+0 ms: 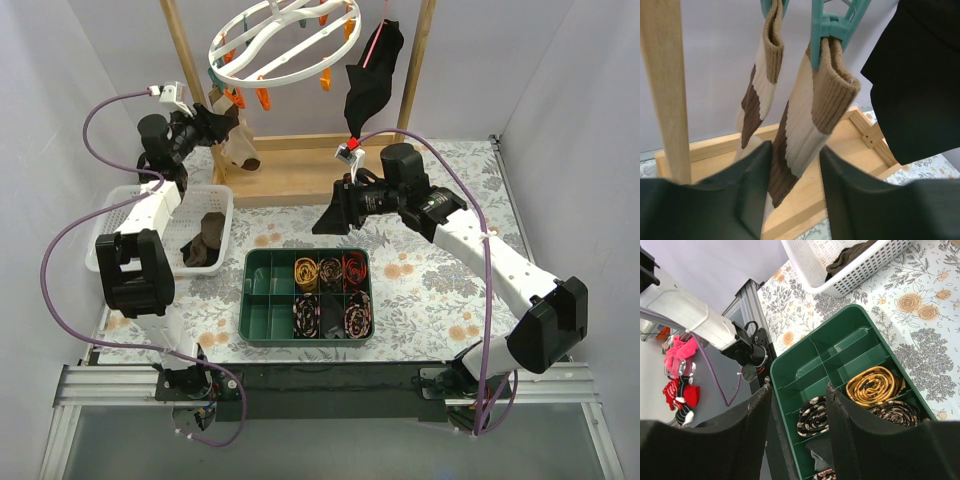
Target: Remove the socks clipped to the hanger
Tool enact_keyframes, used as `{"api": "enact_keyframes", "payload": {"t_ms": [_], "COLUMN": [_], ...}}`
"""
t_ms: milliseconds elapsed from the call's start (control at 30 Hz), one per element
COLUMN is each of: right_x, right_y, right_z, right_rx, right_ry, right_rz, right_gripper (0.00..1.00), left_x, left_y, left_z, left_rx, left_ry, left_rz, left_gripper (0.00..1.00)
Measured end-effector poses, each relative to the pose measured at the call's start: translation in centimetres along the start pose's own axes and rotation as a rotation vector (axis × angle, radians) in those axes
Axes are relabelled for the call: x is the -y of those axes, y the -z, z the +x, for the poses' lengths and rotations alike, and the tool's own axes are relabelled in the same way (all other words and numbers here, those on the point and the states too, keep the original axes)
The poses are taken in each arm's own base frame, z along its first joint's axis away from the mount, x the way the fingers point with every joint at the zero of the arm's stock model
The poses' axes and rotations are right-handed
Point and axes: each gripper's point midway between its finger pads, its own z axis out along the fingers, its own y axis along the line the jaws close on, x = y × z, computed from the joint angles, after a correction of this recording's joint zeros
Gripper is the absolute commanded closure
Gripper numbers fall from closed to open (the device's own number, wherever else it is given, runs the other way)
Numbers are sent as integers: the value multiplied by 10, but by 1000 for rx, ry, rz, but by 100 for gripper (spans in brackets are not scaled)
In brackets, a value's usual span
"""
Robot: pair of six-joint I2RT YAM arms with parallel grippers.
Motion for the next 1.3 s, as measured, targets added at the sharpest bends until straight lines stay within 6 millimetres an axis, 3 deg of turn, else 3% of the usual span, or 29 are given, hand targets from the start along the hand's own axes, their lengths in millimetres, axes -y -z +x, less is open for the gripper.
{"api": "enact_keyframes", "payload": {"t_ms": [233, 500, 633, 967, 1300], "right_x": [-9, -19, -16, -12, -6], "right_y": [0, 5, 4, -3, -1], "right_z": [0, -7, -9, -33, -65], "right_rx": [-1, 28, 39, 74, 127], "right_ry": [15, 41, 30, 23, 31], "right_rz": [-33, -36, -17, 10, 27], "right_gripper": [46, 46, 46, 46, 44], "left_x": [-2, 21, 51, 163, 216], "left_y": [-7, -7, -5, 23, 67], "left_z": [12, 19, 19, 4, -21], "left_rx": [-36, -71, -98, -152, -143], "left_ry": [25, 74, 138, 280, 343], "left_rz": [29, 113, 182, 399, 488], "left_gripper": [94, 100, 100, 100, 100]}}
